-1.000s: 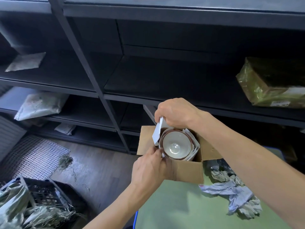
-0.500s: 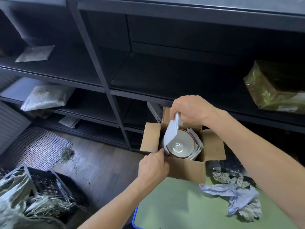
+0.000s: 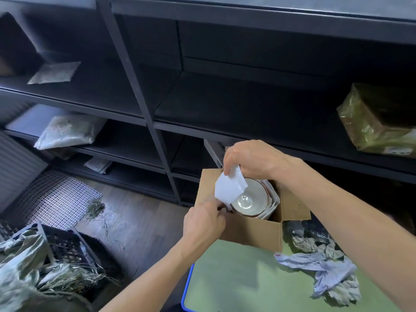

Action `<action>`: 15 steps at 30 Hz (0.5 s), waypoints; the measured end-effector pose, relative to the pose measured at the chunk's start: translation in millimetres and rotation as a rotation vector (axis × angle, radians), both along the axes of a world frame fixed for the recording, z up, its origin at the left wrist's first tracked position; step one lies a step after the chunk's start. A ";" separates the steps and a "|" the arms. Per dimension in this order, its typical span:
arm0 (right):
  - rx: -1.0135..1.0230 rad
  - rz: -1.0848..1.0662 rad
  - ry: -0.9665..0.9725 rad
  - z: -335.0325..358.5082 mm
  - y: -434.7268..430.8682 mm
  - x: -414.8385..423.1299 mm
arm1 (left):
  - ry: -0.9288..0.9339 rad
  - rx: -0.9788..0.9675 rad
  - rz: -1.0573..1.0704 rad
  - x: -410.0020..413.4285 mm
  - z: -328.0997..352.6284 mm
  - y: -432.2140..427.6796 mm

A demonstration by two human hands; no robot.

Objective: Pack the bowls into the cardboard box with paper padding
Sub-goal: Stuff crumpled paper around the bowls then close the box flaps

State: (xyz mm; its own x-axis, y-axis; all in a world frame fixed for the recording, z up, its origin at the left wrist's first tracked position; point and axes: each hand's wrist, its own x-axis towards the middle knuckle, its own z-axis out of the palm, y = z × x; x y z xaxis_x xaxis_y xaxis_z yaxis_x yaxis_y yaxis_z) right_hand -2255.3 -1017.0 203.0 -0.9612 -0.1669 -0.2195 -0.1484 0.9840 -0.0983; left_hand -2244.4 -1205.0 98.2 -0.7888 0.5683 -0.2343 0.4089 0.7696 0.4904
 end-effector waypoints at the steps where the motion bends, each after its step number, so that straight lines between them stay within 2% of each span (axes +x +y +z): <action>1: 0.002 -0.013 -0.002 -1.0 2.3 1.5 | 0.011 0.023 0.011 -1.9 1.3 -1.3; 8: 0.013 -0.061 -0.061 4.2 7.5 14.7 | 0.065 0.048 0.041 -14.9 8.1 0.5; 15: 0.047 -0.027 -0.034 -7.8 0.9 13.9 | 0.090 0.063 0.000 -19.3 9.3 6.4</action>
State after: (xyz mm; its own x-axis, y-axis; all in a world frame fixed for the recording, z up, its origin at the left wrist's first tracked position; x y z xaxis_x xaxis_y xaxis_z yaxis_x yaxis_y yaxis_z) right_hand -2241.5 -1016.0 195.2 -0.9571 -0.1302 -0.2588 -0.1195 0.9912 -0.0567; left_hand -2263.7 -1198.6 107.5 -0.8048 0.5799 -0.1264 0.4535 0.7382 0.4995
